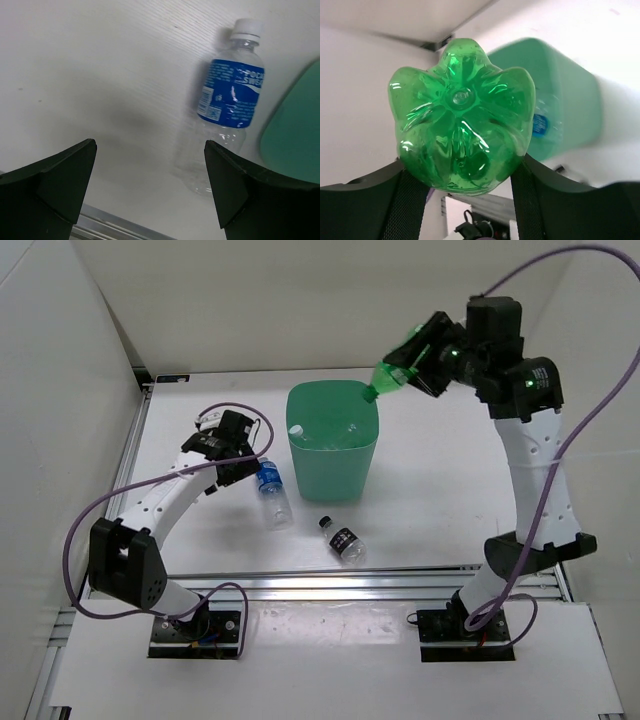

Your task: Put the plastic bottles in the bin

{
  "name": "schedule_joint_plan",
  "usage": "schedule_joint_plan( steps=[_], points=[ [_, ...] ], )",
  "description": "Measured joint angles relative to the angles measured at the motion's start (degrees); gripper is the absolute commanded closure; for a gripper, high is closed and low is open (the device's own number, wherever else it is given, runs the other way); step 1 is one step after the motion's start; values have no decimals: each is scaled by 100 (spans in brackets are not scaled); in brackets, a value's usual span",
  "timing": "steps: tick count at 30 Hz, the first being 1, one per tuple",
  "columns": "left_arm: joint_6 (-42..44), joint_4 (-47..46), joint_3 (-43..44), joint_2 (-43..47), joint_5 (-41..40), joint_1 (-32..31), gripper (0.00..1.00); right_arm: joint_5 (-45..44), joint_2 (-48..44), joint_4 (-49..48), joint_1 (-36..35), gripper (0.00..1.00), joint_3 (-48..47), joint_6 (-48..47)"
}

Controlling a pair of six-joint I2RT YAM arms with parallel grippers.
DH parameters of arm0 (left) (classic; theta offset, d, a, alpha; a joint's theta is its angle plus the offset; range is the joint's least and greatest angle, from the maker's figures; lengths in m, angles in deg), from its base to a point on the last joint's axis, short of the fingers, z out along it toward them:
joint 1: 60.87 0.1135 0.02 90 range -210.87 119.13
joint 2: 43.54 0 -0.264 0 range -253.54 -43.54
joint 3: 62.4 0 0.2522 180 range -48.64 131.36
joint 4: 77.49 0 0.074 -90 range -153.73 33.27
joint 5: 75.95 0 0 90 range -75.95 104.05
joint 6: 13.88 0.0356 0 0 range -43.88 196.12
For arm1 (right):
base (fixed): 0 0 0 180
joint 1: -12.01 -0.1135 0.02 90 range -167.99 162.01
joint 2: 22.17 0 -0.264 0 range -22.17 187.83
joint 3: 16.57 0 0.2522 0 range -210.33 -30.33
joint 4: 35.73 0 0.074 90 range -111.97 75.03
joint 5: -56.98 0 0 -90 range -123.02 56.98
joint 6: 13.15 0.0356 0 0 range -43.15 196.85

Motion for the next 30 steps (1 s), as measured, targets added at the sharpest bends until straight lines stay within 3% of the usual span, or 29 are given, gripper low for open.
schedule_joint_plan(
  steps=[1, 5, 11, 16, 21, 25, 27, 30],
  points=[
    [33, -83, 0, -57, 133, 0, 0, -96, 162, -39, -232, 60, -326, -127],
    [155, -382, 0, -153, 662, 0, 0, -540, 739, -146, -970, 0, -446, -603],
    [229, -723, -52, -155, 1207, 0, 0, -1121, 2122, 247, -1456, 0, -662, -1416],
    [317, -1040, -269, -251, 1552, 0, 0, -1703, 745, -74, -1432, 0, 879, -1851],
    [398, -1432, -278, -826, 1849, 4, 0, -1937, -380, -304, -1425, 0, 664, -2175],
    [461, -1672, -278, -1362, 2092, 9, 0, -1998, -625, -271, -1429, 0, 675, -2273],
    [501, -1770, -278, -1620, 2188, 9, 5, -2020, -590, -219, -1429, 0, 776, -2306],
    [520, -1853, -284, -1971, 2245, 9, 24, -2035, -468, -131, -1427, 0, 887, -2365]
  ],
)
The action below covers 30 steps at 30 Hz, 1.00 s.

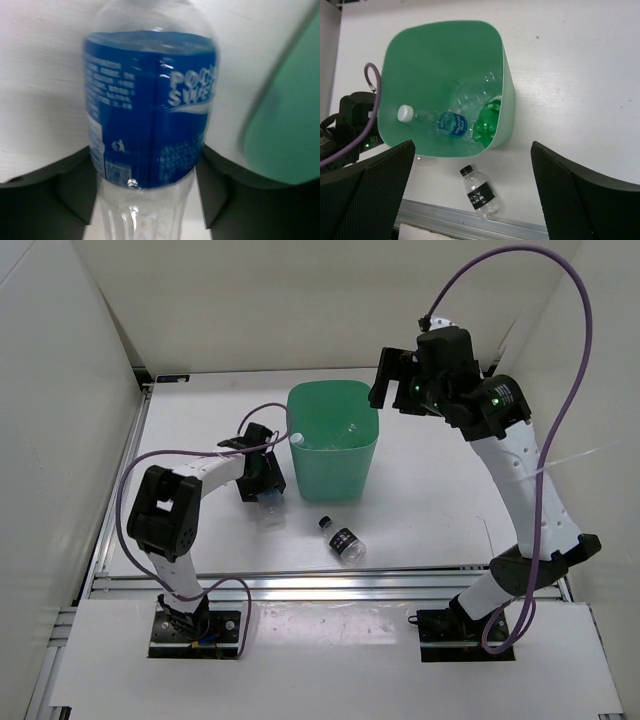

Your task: Put the plastic bottles in the bin

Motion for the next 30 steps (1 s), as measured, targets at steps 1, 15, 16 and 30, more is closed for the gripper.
schedule_joint_plan(
  steps=[1, 15, 16, 30],
  points=[
    [22, -20, -24, -59, -24, 0, 27, -13, 39, 52, 0, 0, 13, -17],
    [-94, 1823, 3136, 1410, -1462, -96, 36, -179, 46, 52, 0, 0, 317, -107],
    [-57, 1812, 3644, 1410, -1515, -210, 34, -192, 46, 52, -2, 0, 378, -94],
    [289, 1655, 5160, -367, -693, -1445, 0, -271, -79, -20, 385, 0, 763, 170]
  ],
)
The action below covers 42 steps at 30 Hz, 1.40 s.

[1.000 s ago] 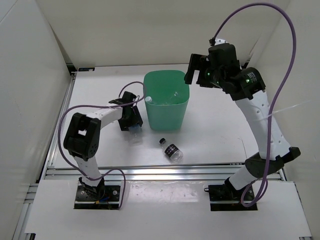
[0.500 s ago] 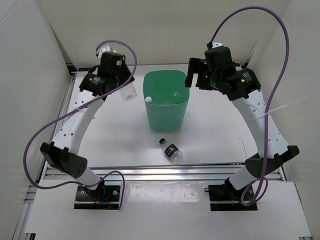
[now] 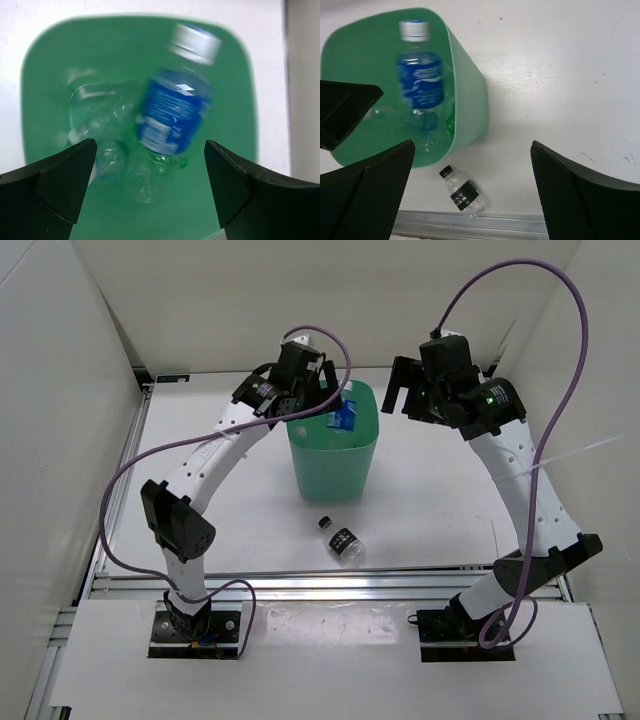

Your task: Put the plastic bottles in the bin

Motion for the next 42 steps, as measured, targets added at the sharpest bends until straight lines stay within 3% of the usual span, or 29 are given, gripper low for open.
schedule_joint_plan(
  steps=[4, 8, 13, 16, 20, 25, 34, 42],
  points=[
    [17, 260, 2, 225, -297, 7, 0, 234, -245, -129, 74, 0, 468, -98],
    [2, 188, -439, 1611, -1110, 107, 0, 846, -634, -422, -234, 1, 1132, -597],
    [-271, -28, -2218, 4068, -2153, 975, 0, 1252, -1453, -1250, -1449, 4, 3180, -1384],
    [-402, -7, -3276, 4743, -2428, 1246, 0, 1362, -1550, -1694, -2015, 7, 4301, -1801],
    [-634, 197, -4551, 4496, -2533, 1362, 0, 1449, -1274, -2363, -2350, 8, 5337, -2210],
    [-693, 293, -5641, 4162, -2159, 1412, 0, 1504, -498, -3088, -2376, 11, 5427, -2413],
    [-719, 269, -5934, 4474, -1764, 1416, 0, 1827, 562, -3748, -2374, 13, 5436, -2409],
    [-719, 297, -6129, 4686, -1753, 1419, 0, 2192, 577, -3668, -2334, 57, 5552, -2286]
  ],
)
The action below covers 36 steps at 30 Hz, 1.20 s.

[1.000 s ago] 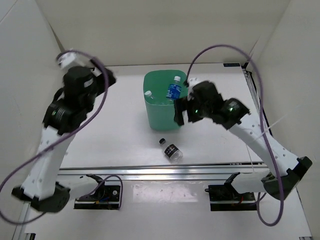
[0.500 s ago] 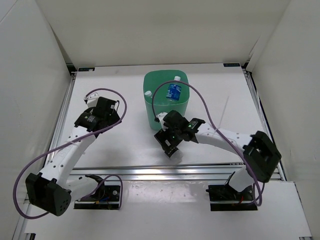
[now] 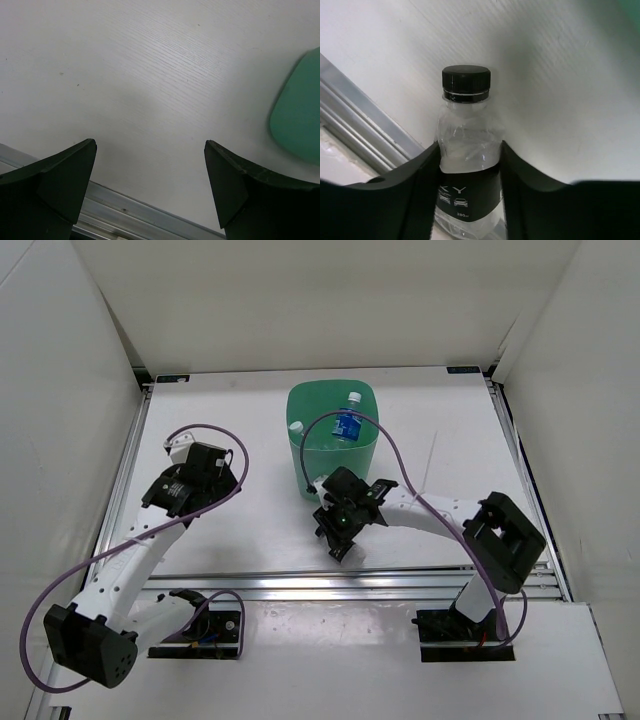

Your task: Put the plastic bottles in the bin

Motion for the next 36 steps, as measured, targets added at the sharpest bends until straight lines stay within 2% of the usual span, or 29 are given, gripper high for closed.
schedule_joint_plan(
  steps=[5, 8, 11, 12, 16, 19, 21, 24, 30, 36],
  points=[
    [0, -20, -22, 2, 0, 0, 0, 55, -155, 723, -17, 61, -278, 153],
    [0, -46, -22, 4, -9, 0, 0, -144, -555, 1381, -133, 61, -918, 251],
    [0, -109, -24, 26, -20, 0, 0, -442, -859, 1821, -289, 61, -2308, 313],
    [0, -129, -28, 35, -22, 0, 0, -608, -866, 1952, -332, 61, -3025, 315],
    [0, -129, -37, 44, -31, 0, 0, -1152, -715, 1982, -219, 61, -5257, 44],
    [0, -133, -37, 44, -48, 0, 0, -1440, -358, 1738, 131, 54, -6382, -337],
    [0, -133, -37, 44, -50, 0, 0, -1502, -118, 1624, 455, 44, -6588, -367],
    [0, -129, -37, 44, -57, 0, 0, -1429, 398, 1668, 951, 0, -6686, -234],
    [0, -96, -37, 85, -96, 0, 0, -1539, 931, 2308, 1246, 0, -6426, 57],
    [-50, -63, -37, 160, -208, 0, 0, -1779, -26, 2826, 1521, 0, -6242, 713]
  ],
)
